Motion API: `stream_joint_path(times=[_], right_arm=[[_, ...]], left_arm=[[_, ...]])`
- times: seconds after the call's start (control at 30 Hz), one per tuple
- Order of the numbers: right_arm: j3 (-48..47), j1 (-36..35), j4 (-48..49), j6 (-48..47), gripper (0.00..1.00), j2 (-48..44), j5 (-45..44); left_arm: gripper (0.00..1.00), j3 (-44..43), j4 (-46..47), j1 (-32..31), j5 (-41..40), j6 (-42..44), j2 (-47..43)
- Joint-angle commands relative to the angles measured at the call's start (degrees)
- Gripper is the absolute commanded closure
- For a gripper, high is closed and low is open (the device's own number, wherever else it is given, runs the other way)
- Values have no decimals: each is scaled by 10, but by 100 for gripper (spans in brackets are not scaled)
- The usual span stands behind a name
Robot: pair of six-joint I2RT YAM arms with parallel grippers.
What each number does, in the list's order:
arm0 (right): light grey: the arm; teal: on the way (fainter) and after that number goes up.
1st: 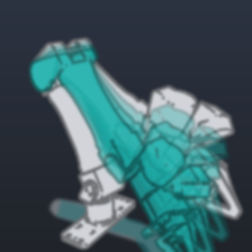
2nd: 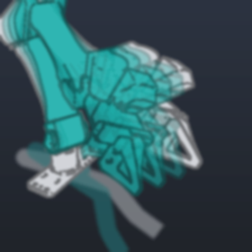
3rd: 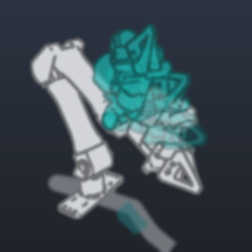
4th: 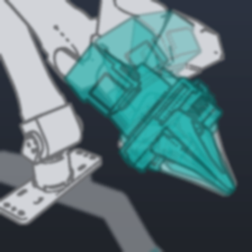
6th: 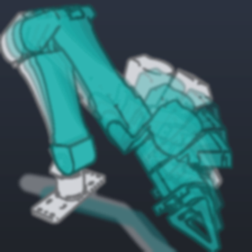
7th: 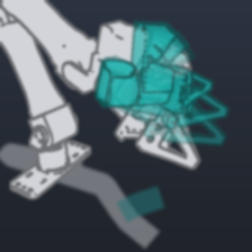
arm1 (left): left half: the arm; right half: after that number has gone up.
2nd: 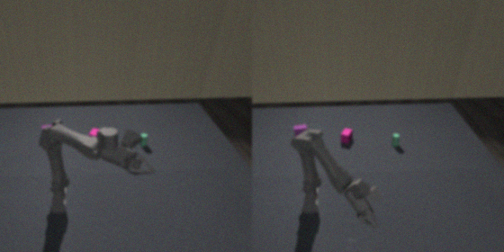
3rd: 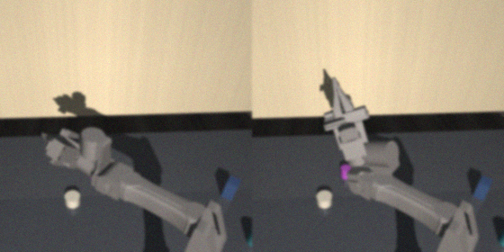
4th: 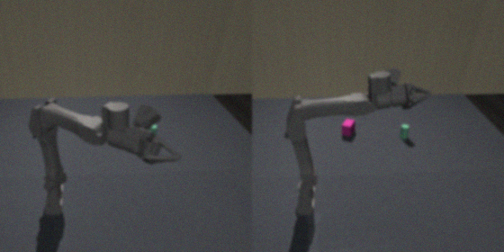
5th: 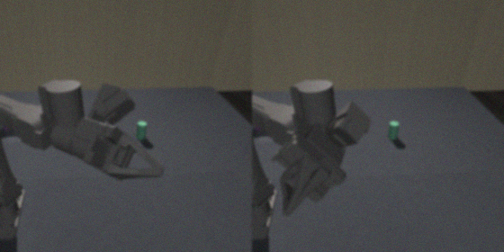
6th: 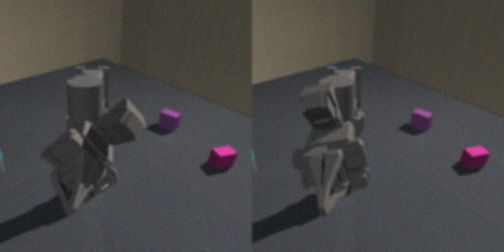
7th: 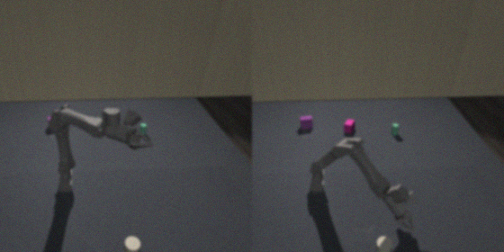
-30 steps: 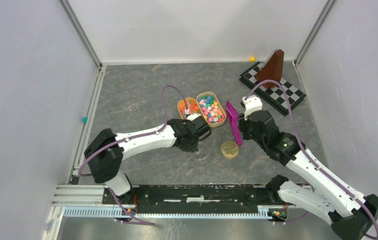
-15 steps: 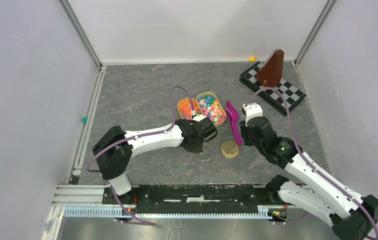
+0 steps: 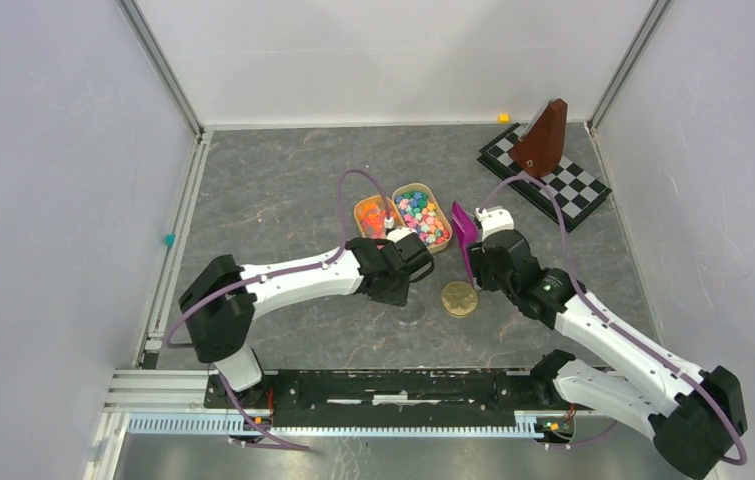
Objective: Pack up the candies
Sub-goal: Move the packing bottle to the center of the board, then pick up the spatula from the center of the board.
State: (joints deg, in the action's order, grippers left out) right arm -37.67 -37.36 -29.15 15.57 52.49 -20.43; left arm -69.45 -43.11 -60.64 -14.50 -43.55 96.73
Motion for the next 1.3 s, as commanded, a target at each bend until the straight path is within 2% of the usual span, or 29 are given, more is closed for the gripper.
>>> stream_joint_path(times=[0.0, 0.1, 0.2, 0.33, 0.43, 0.5, 0.6, 0.67, 0.93, 1.27], right_arm=[[3, 26, 72, -11, 38, 34, 32], [6, 48, 102, -10, 33, 64, 56], [9, 76, 137, -9, 32, 93, 96], [8, 96, 174, -11, 32, 133, 122], [3, 106, 193, -11, 32, 172, 125], [4, 110, 208, -13, 33, 195, 126], [2, 115, 229, -12, 35, 229, 133], [9, 115, 251, -8, 36, 239, 132], [0, 120, 276, 0, 43, 282, 134], [-10, 121, 286, 4, 51, 324, 133]], left_arm=[[56, -20, 0, -4, -12, 28, -67], [50, -19, -9, -4, -16, 37, -103], [39, -1, 2, -4, -8, 62, -148], [26, 41, 35, -4, -6, 104, -224], [22, 67, 52, -4, -4, 130, -271], [13, 84, 60, -4, -8, 140, -302], [7, 112, 69, -4, -19, 148, -346], [0, 128, 77, -4, -17, 154, -377], [0, 179, 98, -4, -16, 151, -463], [0, 209, 90, -4, -14, 126, -499]])
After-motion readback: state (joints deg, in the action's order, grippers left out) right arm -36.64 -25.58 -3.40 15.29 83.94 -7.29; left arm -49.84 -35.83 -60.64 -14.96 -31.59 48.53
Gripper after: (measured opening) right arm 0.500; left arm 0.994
